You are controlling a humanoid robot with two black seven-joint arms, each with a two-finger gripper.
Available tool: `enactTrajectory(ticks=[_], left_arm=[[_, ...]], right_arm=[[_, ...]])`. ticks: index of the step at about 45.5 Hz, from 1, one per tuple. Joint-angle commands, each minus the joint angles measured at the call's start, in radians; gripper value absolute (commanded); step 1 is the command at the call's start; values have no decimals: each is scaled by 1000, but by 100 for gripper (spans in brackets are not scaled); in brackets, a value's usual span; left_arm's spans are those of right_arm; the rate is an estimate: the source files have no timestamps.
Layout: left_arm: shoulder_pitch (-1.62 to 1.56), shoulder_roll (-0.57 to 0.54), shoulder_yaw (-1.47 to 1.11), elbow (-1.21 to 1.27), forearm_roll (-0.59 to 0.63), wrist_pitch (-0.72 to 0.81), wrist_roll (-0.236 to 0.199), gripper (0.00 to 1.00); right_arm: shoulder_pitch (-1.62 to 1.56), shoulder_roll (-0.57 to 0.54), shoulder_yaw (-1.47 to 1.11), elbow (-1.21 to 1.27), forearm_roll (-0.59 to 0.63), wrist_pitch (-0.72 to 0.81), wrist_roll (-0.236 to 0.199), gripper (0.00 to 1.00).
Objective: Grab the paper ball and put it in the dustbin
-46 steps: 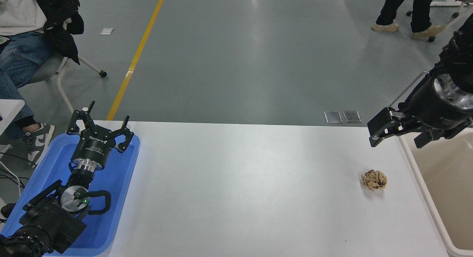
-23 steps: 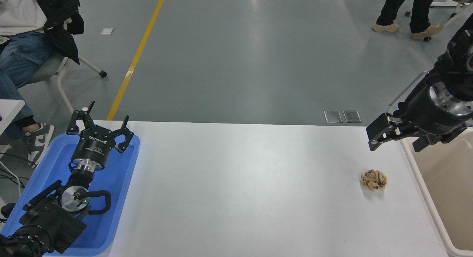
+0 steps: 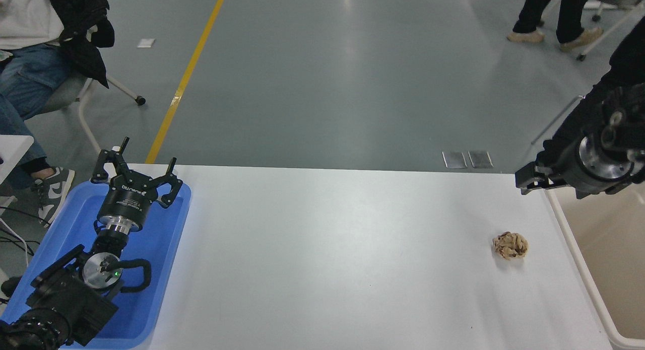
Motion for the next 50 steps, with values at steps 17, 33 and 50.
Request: enactTrajectory(ticks=[17, 33, 50], left_arm=[[0, 0, 0, 0, 0, 0, 1, 100], [0, 0, 0, 0, 0, 0, -1, 100], [0, 0, 0, 0, 0, 0, 1, 100]], right_arm=[[-465, 79, 208, -231, -12, -437, 11, 100], [-562, 86, 279, -278, -15, -454, 13, 100], [-631, 125, 308, -298, -28, -454, 42, 100]])
